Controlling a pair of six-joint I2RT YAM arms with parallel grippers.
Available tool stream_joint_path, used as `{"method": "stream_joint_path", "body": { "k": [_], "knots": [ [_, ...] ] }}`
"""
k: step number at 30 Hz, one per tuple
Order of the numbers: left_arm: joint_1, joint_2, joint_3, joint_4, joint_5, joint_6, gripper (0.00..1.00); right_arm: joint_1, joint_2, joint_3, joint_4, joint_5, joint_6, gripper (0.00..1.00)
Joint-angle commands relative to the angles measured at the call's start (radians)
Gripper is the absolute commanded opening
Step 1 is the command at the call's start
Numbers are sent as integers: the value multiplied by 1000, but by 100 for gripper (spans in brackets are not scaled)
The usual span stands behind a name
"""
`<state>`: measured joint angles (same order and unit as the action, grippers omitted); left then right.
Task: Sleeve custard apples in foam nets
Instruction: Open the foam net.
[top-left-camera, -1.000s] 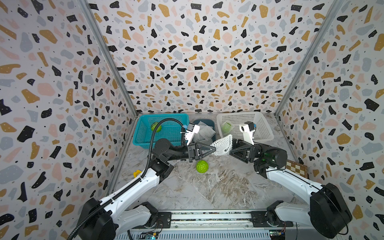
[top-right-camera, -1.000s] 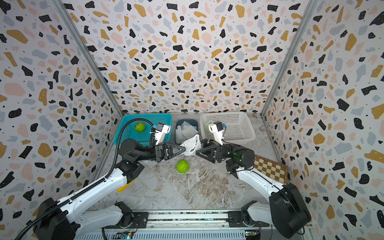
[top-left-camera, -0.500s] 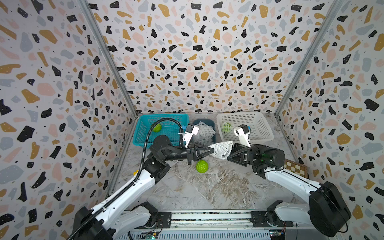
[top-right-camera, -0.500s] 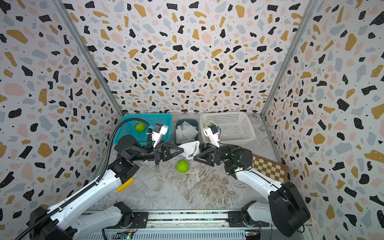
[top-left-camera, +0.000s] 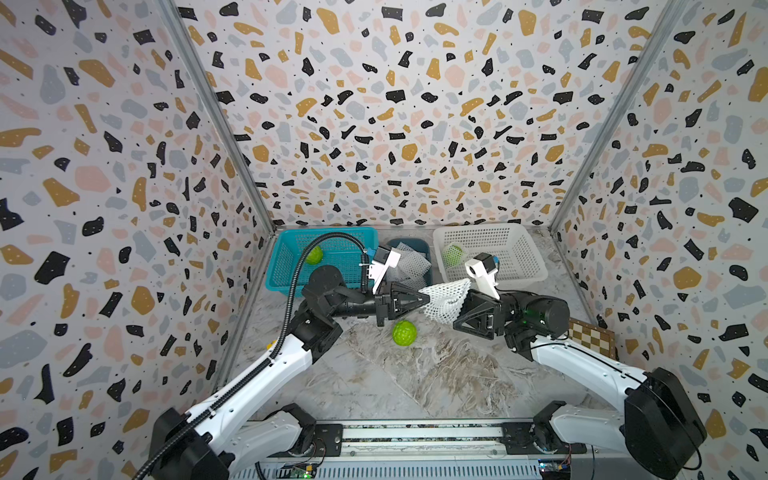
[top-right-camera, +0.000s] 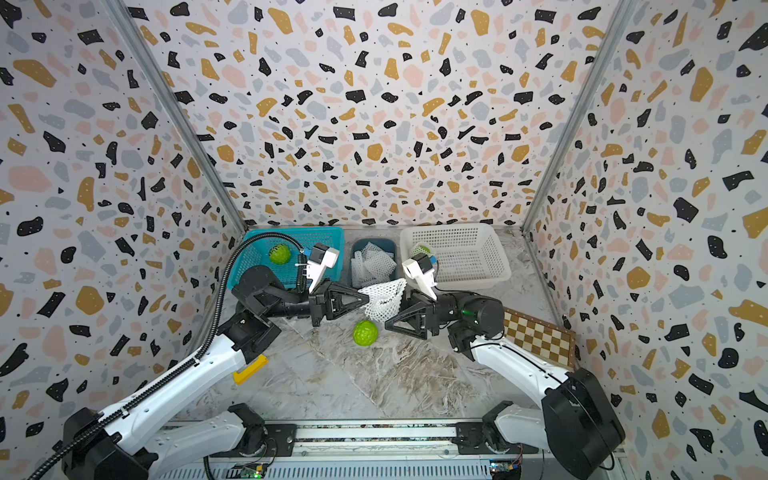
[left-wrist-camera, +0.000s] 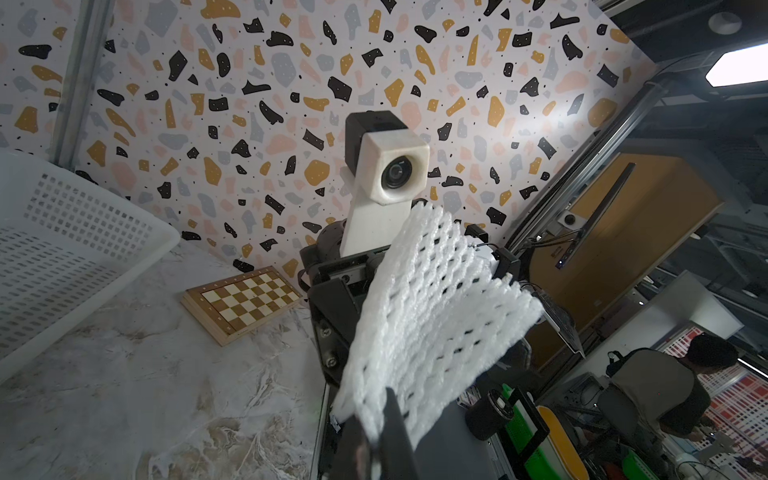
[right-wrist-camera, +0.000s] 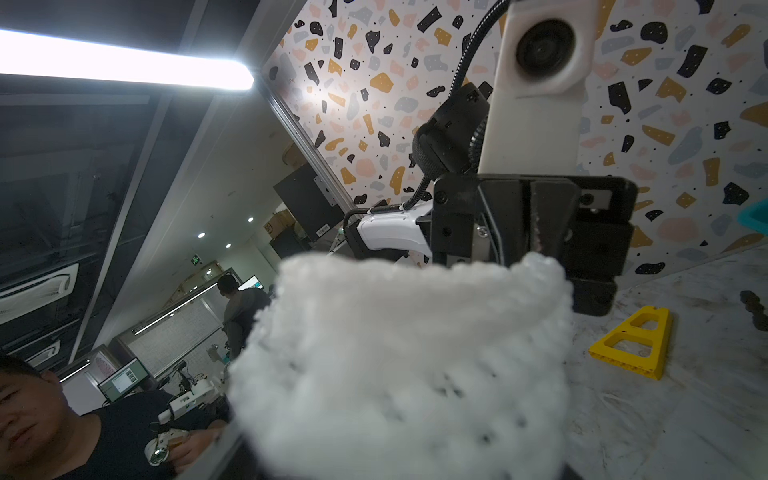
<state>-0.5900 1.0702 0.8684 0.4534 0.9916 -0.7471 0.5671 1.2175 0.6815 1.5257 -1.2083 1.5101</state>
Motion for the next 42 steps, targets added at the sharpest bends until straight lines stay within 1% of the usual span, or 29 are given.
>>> {"method": "stream_joint_path", "body": {
  "k": [1,7,8,12,17,25,27,28,29,31,34,38,42],
  "knots": [
    [5,-37,-1,41,30,8,0,-47,-28,13,61,21,25,70],
    [6,-71,-61,25,19,1,0,-86,45,4,342,73,227,68],
    [6,-74,-67,26,16,-1,0,-85,56,4,347,76,236,67],
    [6,-75,-75,24,6,-6,0,-75,62,-11,348,73,223,65],
    [13,-63,-77,26,-5,-13,0,-70,32,-14,347,65,205,61],
    [36,-37,-89,105,-8,-93,2,-69,2,-25,347,56,188,56],
    [36,-28,-94,150,-8,-119,3,-63,4,-31,347,58,185,54],
    [35,-25,-94,175,-8,-156,3,-59,8,-33,346,55,182,54],
    [36,-20,-95,196,-7,-171,3,-53,11,-32,338,51,177,54],
    [36,-9,-94,238,-5,-206,3,-38,21,-33,332,43,169,60],
    [36,4,-91,276,0,-234,3,-20,22,-33,299,35,144,63],
    [36,22,-79,289,14,-239,2,17,21,-14,267,14,113,70],
    [33,36,-58,303,28,-247,2,42,9,0,162,6,35,77]
  ]
}}
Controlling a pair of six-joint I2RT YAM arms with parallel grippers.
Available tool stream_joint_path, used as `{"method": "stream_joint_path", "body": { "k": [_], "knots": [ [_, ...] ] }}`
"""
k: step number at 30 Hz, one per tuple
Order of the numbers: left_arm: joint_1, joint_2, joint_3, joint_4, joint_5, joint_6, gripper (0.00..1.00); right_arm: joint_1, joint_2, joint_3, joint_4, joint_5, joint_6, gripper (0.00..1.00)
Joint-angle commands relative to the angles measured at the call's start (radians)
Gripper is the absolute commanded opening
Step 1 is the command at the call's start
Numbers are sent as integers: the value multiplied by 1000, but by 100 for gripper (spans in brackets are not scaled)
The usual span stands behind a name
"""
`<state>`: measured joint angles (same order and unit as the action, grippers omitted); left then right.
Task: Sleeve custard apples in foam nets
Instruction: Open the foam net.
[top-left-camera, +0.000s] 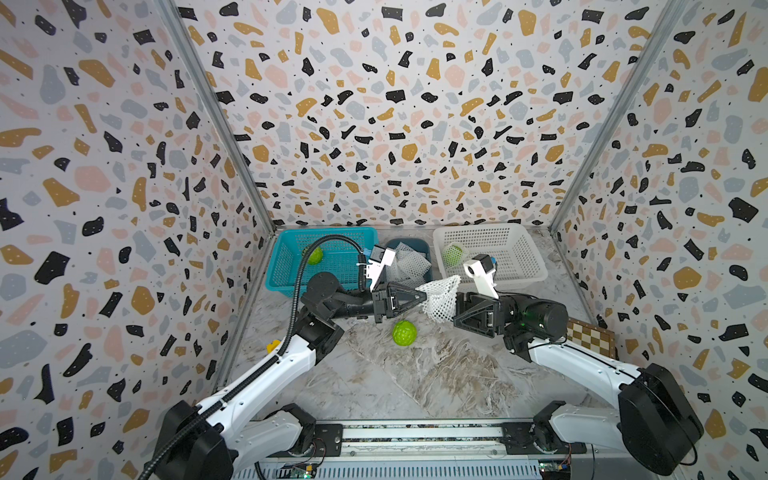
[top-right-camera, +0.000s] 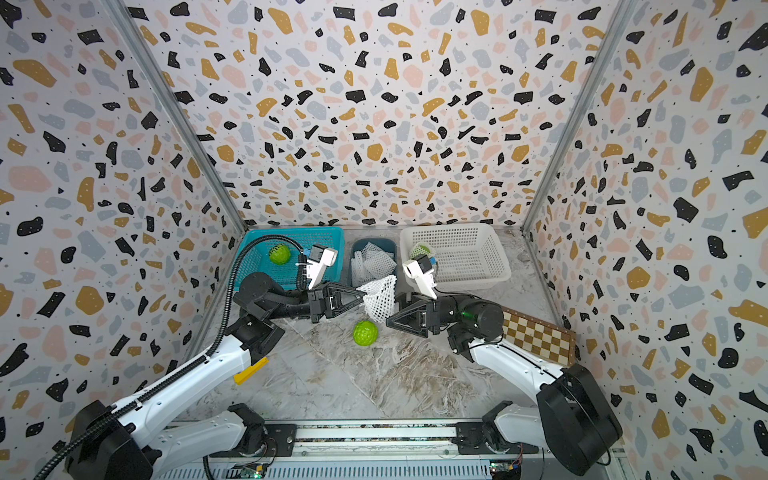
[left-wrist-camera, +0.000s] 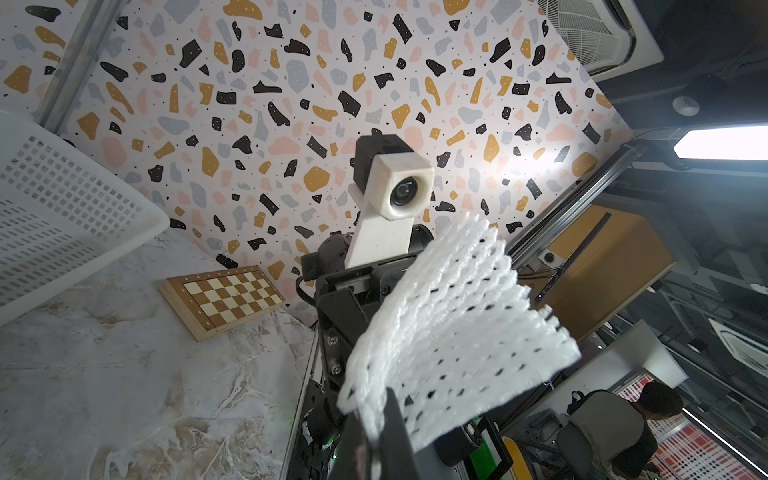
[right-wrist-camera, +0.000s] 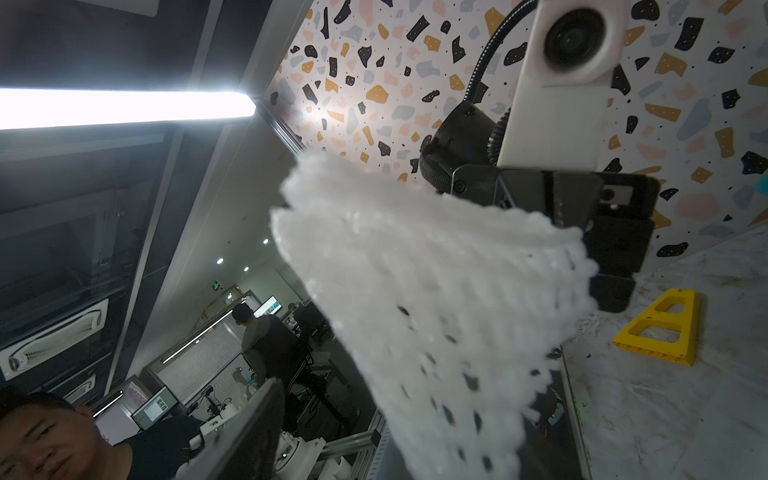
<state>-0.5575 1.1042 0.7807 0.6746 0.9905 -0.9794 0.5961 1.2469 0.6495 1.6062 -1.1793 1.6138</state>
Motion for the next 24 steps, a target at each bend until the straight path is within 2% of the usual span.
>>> {"method": "stream_joint_path", "body": {
  "k": [1,5,16,19,24],
  "knots": [
    [-2,7,33,86,32,-15,2,15,-23,33,62,-24,-85,80],
    [-22,20,47,97,45,-14,1,22,-22,42,-1,-22,-125,86],
    [-51,18,61,111,46,-1,1,30,41,46,17,0,-103,90],
    [-55,18,57,104,46,9,1,28,46,55,81,4,-64,88],
    [-55,-7,45,33,45,68,1,21,61,67,221,12,34,77]
  ]
}}
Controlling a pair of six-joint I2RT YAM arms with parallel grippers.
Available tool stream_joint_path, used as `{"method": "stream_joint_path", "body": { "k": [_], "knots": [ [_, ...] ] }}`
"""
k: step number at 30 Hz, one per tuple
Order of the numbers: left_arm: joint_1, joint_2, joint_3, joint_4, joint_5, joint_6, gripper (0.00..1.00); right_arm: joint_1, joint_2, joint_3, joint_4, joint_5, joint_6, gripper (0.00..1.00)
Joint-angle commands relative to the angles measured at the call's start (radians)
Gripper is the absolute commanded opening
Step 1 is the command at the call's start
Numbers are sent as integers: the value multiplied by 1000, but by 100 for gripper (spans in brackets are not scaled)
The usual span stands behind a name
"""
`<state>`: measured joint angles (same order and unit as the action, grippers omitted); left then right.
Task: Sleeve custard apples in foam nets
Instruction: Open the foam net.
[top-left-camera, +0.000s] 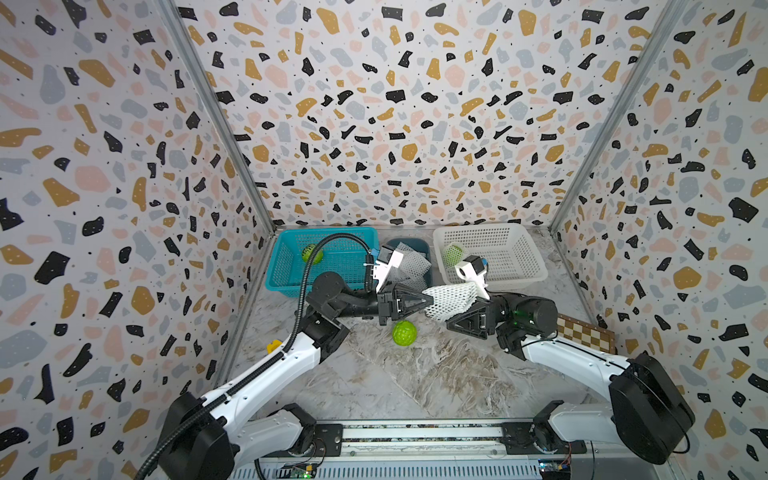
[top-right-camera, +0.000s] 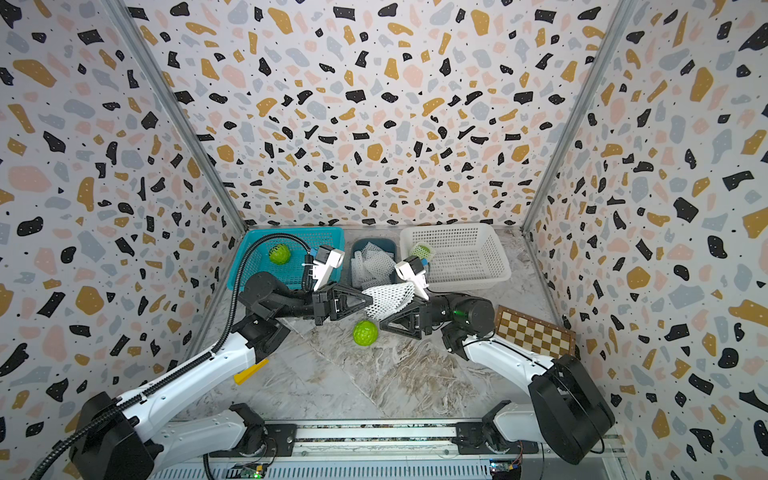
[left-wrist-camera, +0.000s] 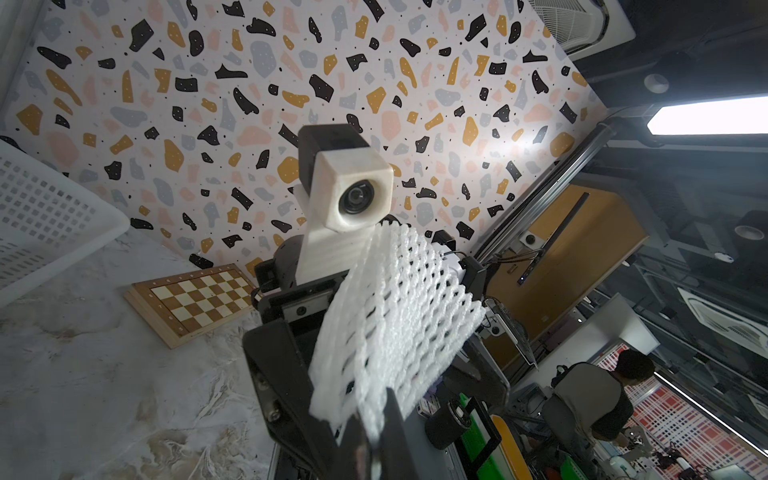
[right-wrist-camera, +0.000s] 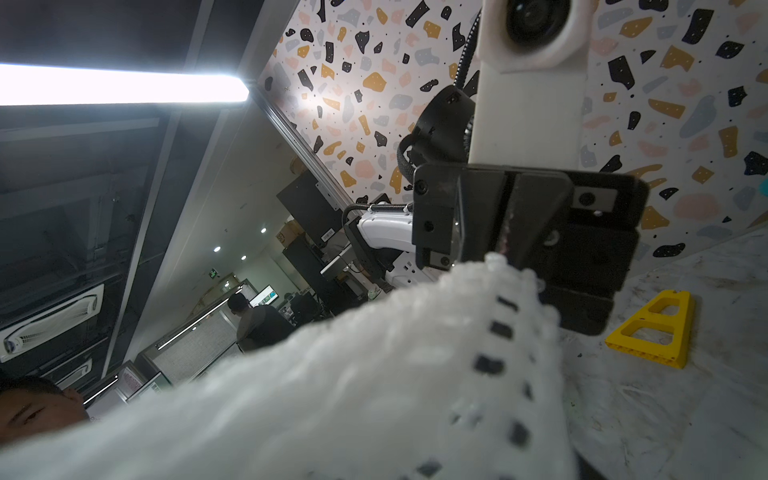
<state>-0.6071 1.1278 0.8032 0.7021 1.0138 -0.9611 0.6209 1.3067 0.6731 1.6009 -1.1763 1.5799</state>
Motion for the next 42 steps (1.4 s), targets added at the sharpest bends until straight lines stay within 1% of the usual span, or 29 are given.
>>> {"method": "stream_joint_path", "body": {
  "k": [1,2,5,6,9,14,18,23,26,27,28,31,34,37,39,41,42],
  "knots": [
    [-5,-39,21,-8,21,58,1,-11,3,41,248,14,84,75],
    [-5,-49,17,-21,20,68,1,-20,6,38,272,23,104,73],
    [-3,-78,6,-57,16,81,2,-38,-1,31,272,32,107,69],
    [-2,-88,2,-79,14,119,3,-40,-5,32,272,31,109,67],
    [1,-111,-12,-125,8,147,4,-52,-19,32,272,36,109,65],
    [1,-120,-34,-126,8,146,6,-67,-38,30,272,49,110,64],
    [2,-106,-42,-126,8,142,6,-69,-51,31,272,53,107,62],
    [3,-94,-53,-61,-2,103,10,-73,-62,17,272,54,98,61],
    [2,-94,-49,-37,-13,94,11,-75,-55,2,272,62,94,59],
    [3,-95,-46,-29,-17,94,11,-75,-52,-1,272,62,92,57],
    [2,-95,-42,-27,-21,63,11,-75,-52,-3,272,61,89,55],
    [3,-97,-36,-18,-27,49,12,-76,-56,-6,272,60,85,52],
    [3,-94,-38,-2,-37,32,12,-76,-61,-14,265,62,70,46],
    [3,-88,-44,36,-54,2,12,-76,-65,-28,254,65,57,43],
    [4,-83,-49,66,-67,-19,13,-76,-63,-35,255,67,55,37],
    [6,-79,-49,74,-74,-28,15,-76,-64,-38,263,70,57,34],
    [7,-79,-48,77,-78,-33,17,-76,-66,-40,262,69,55,29]
  ]
}}
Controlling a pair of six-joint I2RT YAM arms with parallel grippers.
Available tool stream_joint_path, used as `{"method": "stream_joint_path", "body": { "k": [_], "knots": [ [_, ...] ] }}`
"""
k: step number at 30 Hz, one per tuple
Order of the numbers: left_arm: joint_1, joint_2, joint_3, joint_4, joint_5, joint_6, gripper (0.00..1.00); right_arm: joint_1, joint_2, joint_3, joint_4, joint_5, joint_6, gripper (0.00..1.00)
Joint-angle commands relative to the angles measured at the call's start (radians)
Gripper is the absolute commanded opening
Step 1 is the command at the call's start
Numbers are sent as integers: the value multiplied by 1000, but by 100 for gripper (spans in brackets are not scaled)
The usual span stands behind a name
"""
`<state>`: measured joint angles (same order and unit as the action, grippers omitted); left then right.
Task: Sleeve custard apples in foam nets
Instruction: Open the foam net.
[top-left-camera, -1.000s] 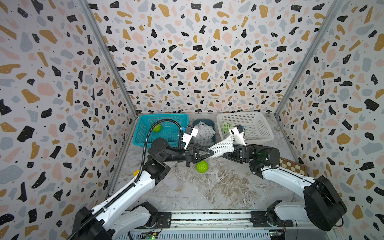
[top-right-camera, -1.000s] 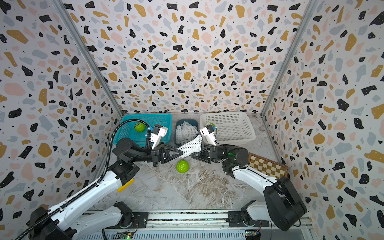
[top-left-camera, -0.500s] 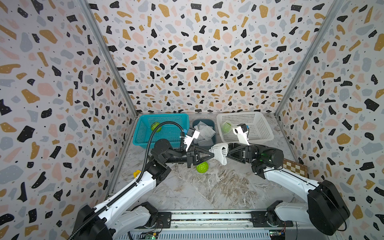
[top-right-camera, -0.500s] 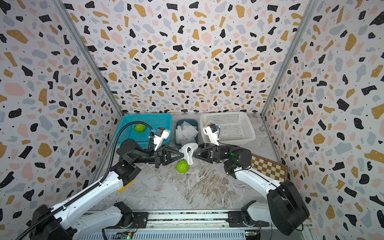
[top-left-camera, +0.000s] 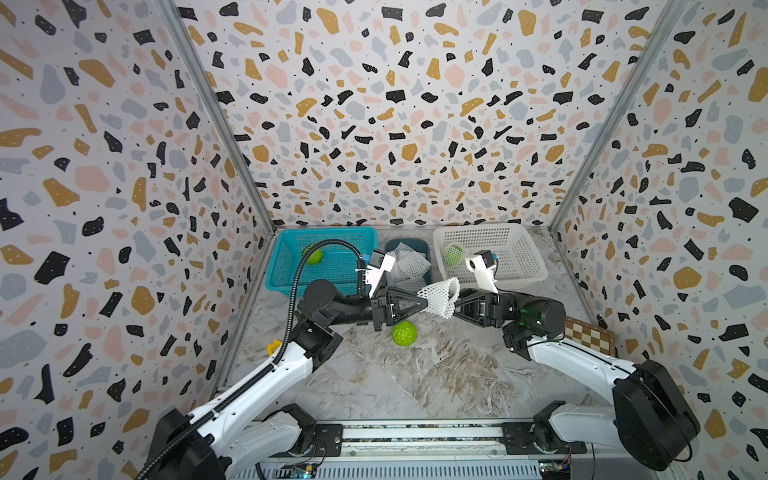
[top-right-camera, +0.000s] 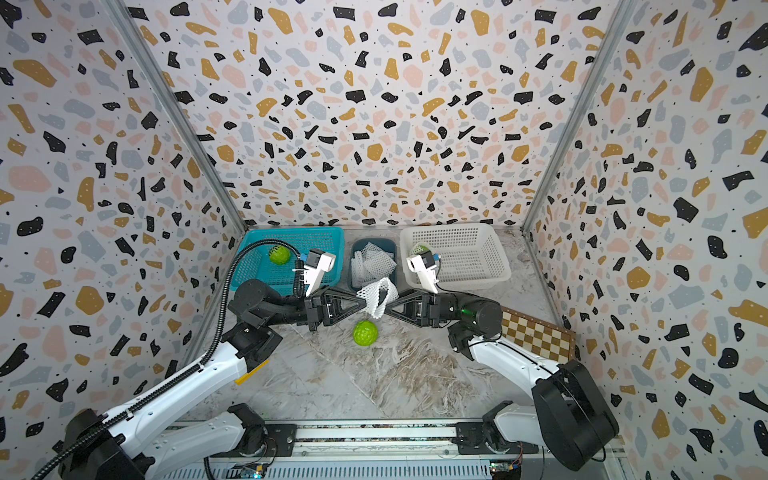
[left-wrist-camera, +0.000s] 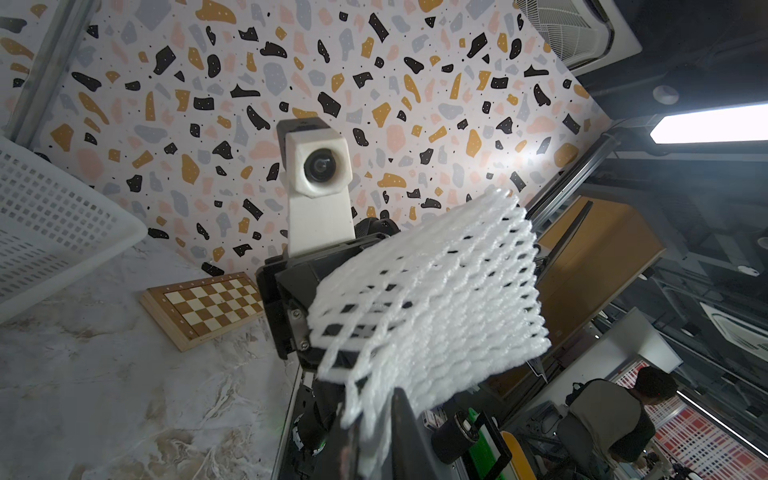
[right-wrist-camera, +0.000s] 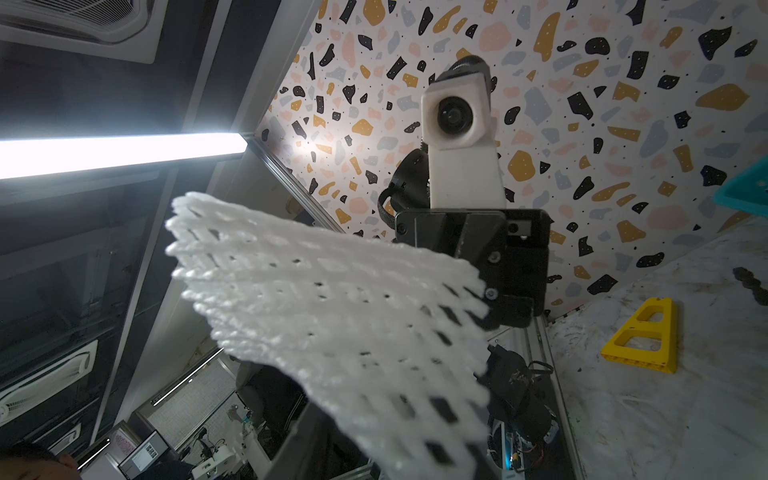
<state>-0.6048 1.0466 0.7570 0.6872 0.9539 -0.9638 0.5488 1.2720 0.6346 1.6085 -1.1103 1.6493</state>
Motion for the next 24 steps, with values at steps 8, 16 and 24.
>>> {"method": "stream_joint_path", "body": {
  "k": [8,16,24],
  "knots": [
    [6,8,-2,110,-17,-59,32,-6,-46,-3,239,0,-32,0],
    [7,23,2,150,-10,-95,40,-5,-45,-2,261,-14,-7,0],
    [10,84,5,306,-14,-213,50,9,-47,-7,263,-33,3,0]
  ]
}}
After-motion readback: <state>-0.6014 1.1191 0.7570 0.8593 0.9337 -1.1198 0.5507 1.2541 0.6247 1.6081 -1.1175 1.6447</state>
